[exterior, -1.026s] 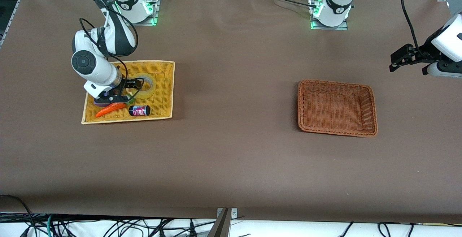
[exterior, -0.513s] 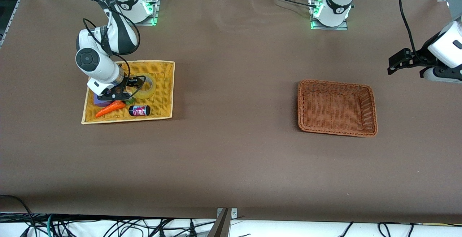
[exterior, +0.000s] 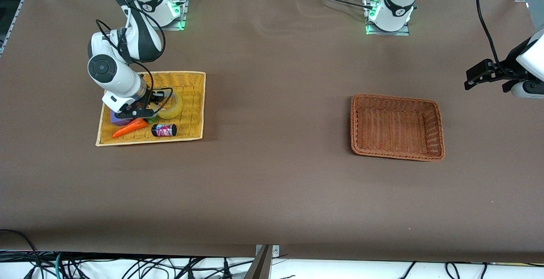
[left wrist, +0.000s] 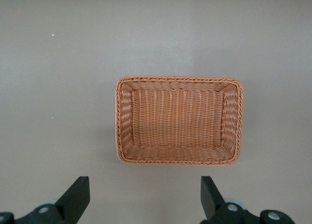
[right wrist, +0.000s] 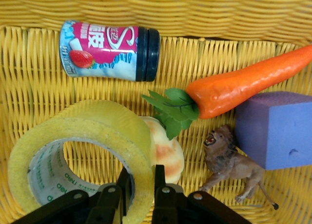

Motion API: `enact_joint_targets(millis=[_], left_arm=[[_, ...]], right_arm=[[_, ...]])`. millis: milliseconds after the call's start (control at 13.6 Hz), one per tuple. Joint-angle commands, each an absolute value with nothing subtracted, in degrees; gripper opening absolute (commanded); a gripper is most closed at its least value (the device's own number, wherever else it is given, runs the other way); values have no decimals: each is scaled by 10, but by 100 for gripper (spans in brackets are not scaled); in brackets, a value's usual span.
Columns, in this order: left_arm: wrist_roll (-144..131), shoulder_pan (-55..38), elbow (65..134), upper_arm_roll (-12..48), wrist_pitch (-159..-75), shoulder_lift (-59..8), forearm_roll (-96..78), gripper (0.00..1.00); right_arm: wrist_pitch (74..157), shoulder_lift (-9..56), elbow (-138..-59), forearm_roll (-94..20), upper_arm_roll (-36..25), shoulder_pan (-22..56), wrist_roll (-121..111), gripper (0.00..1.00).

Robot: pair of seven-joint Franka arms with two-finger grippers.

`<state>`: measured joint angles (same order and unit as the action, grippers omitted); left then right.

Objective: Transfer tape with both arms
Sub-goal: 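Close the right gripper on the tape roll's rim and lift it, then carry the tape roll with the right gripper toward the basket and lower it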

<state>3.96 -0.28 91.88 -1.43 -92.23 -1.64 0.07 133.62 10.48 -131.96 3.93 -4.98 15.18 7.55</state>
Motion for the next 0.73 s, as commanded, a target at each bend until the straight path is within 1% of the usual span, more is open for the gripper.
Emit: enact_joint_targets(millis=[0,73,147,293,440,659], left_arm=[[50,-3,898,-12,-912,-26,14,100],[50,-3,898,-11,-912,-26,14,100],[50,-4,898,-11,-912,-26,14,100],[49,-4,898,-11,-912,-26,14,100],[47,-6,898,-11,-912,-26,14,100],[44,-10,897,-10,-913,-26,14,100]], right_arm=[[1320,77,-1315,45,-45,150,66,0],[1313,70,-1306,44,-43,150,68,0],[1289,65,-1289,41,-36,150,73,0],[1210,70,-1219,37,-4,151,130,0],[1154,98,-1132,34,54,161,237,0],[1130,172,-1022,33,113,190,381,0]])
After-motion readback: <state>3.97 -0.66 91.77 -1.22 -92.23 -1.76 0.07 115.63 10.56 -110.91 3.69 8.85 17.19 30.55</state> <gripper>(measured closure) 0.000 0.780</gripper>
